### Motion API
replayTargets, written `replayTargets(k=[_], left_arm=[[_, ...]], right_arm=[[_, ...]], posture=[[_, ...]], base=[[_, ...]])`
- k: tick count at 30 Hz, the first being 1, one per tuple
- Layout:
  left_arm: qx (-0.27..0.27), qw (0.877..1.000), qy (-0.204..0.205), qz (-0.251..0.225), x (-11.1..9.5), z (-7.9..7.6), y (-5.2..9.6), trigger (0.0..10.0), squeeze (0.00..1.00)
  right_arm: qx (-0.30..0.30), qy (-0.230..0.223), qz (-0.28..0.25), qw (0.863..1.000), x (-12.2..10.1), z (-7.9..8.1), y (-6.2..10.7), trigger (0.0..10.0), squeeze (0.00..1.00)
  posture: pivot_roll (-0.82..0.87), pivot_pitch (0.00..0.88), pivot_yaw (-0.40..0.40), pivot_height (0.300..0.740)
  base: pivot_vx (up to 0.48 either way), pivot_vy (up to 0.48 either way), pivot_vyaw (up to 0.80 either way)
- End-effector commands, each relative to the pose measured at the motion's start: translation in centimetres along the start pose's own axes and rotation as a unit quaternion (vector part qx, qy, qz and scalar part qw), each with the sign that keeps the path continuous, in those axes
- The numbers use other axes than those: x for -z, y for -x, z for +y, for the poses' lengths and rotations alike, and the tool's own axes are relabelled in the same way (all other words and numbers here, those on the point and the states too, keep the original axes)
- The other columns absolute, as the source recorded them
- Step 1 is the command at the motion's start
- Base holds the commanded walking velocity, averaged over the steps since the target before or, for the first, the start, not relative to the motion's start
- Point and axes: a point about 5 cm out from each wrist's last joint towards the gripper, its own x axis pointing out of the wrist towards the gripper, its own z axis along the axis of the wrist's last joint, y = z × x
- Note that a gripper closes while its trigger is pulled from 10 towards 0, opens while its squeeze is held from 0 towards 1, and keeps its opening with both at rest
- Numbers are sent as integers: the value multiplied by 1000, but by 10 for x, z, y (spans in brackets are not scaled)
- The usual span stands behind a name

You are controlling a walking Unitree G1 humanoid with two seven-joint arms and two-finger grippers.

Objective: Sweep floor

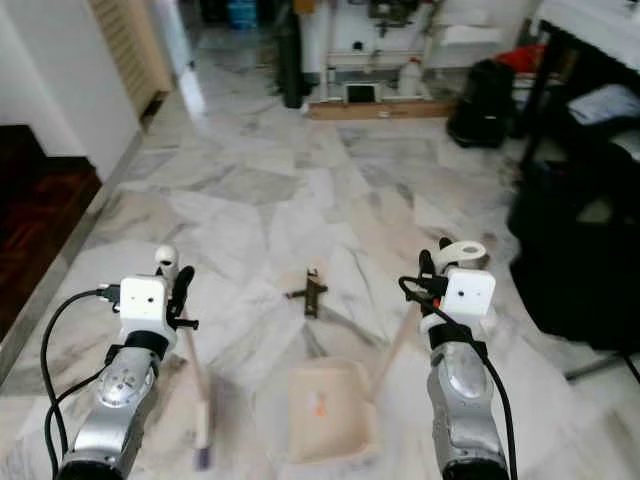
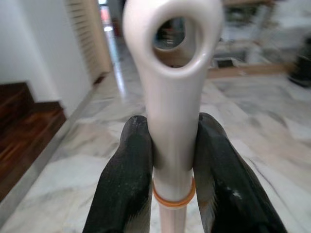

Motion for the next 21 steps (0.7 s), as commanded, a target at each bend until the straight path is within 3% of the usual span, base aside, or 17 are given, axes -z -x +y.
replayTargets(k=[1,15,21], left_arm=[[-10,1000,-15,-17,-7,10,-2,10000,0],[-9,1000,-15,-17,-6,10,-1,10000,0],[-8,1000,-16,-16,-5,9,1,10000,0]], right_arm=[[-11,-20,-37,999,-15,10,-6,10000,0],[-19,-35,-32,999,-14,12,-7,10000,0],[-21,-33,-35,999,-15,10,-7,10000,0]], posture=[[-21,0,-6,740],[-20,0,-4,740],[-20,0,-1,740]], base=[[379,0,0],[382,0,0],[382,0,-579]])
